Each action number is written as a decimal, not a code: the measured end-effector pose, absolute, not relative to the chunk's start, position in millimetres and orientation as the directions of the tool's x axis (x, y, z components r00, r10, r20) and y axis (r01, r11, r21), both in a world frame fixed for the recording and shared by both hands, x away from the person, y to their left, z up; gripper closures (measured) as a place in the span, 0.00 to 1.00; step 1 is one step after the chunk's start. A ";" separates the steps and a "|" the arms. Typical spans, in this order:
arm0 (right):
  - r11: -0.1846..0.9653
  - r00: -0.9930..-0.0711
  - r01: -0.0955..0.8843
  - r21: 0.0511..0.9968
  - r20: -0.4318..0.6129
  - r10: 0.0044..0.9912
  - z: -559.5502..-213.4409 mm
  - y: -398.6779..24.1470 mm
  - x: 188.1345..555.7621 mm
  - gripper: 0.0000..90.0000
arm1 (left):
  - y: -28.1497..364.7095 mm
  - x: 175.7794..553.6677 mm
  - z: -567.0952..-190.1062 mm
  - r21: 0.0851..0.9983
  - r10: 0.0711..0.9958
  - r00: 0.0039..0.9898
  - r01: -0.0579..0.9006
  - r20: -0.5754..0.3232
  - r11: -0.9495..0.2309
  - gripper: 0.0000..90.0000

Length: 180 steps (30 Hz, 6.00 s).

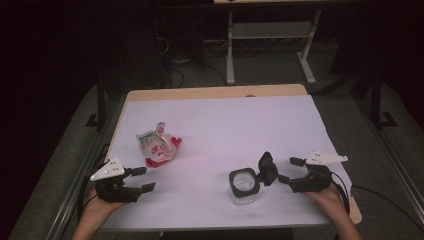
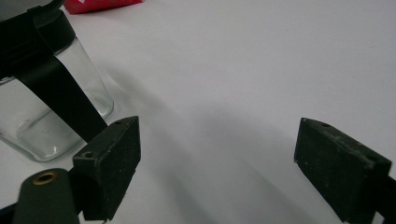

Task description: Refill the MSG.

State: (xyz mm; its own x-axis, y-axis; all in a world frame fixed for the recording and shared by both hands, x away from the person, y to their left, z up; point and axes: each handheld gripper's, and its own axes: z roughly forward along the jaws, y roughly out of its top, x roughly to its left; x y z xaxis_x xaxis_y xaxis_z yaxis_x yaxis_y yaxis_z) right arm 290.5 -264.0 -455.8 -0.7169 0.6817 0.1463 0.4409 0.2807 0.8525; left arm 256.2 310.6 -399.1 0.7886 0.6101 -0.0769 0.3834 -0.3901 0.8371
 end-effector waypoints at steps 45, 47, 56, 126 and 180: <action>0.270 -0.709 0.452 0.850 0.159 0.687 -456.0 -265.0 291.2 0.16 | 296.2 332.7 -412.0 0.864 0.668 0.743 0.311 0.040 -0.397 0.55; 0.269 -0.709 0.451 0.851 0.158 0.688 -455.9 -264.9 291.1 0.16 | 296.7 333.0 -412.3 0.868 0.673 0.738 0.311 0.036 -0.387 0.59; 0.271 -0.710 0.453 0.849 0.159 0.686 -456.0 -265.0 291.5 0.16 | 296.7 330.0 -409.6 0.879 0.672 0.739 0.285 0.052 -0.381 0.75; 0.258 -0.706 0.439 0.861 0.152 0.692 -455.0 -266.3 289.8 0.16 | 276.0 301.5 -354.7 0.940 0.596 0.793 0.287 -0.124 -0.186 1.00; 0.378 -0.897 0.341 0.861 0.178 0.405 -402.2 -164.9 206.9 1.00 | 237.9 285.5 -328.8 0.950 0.456 0.876 0.259 -0.155 -0.175 1.00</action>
